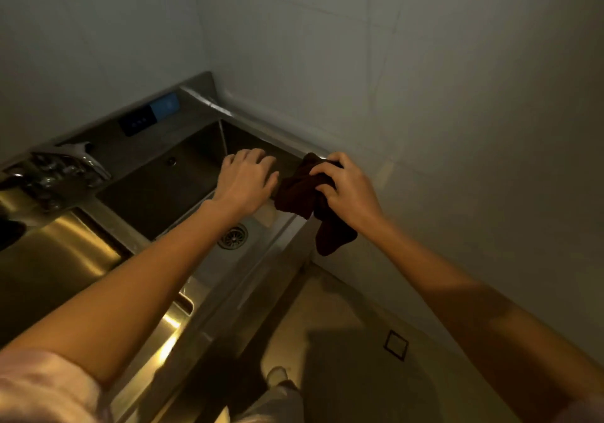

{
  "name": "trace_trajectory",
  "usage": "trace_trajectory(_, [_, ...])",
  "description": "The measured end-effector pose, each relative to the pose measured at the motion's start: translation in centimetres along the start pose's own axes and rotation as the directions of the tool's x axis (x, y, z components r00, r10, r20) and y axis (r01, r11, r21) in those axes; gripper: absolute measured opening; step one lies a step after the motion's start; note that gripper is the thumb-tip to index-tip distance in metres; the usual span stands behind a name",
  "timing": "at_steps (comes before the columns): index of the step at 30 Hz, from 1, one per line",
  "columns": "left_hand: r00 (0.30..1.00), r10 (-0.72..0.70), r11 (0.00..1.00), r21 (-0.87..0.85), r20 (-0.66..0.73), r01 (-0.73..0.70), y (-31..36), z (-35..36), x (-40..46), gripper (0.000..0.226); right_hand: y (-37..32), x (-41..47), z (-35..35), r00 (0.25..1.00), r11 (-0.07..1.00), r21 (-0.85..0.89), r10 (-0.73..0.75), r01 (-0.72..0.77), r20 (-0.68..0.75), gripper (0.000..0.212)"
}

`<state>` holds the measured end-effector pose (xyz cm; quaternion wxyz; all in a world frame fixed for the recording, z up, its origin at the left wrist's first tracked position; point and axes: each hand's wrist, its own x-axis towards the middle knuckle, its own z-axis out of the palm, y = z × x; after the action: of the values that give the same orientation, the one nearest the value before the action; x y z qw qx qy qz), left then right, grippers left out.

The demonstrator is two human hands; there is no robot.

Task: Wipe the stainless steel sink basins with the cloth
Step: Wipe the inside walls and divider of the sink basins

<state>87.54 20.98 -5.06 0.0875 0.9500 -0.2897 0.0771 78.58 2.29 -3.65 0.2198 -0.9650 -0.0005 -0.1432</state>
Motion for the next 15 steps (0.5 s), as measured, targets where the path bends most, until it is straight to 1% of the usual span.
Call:
trace_trajectory(6, [0.997, -0.077, 0.997, 0.025, 0.009, 0.077, -6.0, 0.7, 3.6, 0.043, -1.9, 6.9, 3.5, 0.996, 0.996, 0.022, -0.087, 0.086, 0.008, 0.025])
trace_trajectory(9, [0.993, -0.118, 0.993, 0.011, 0.018, 0.118, -8.4, 1.3, 4.3, 0.042, -3.0, 9.7, 5.1, 0.991, 0.990, 0.046, -0.135, 0.134, 0.019, 0.024])
trace_trajectory(15, [0.973, -0.229, 0.973, -0.005, 0.023, 0.229, -12.9, 2.5, 4.9, 0.041, -4.6, 14.4, 8.5, 0.966, 0.969, 0.094, -0.237, 0.228, 0.104, 0.024])
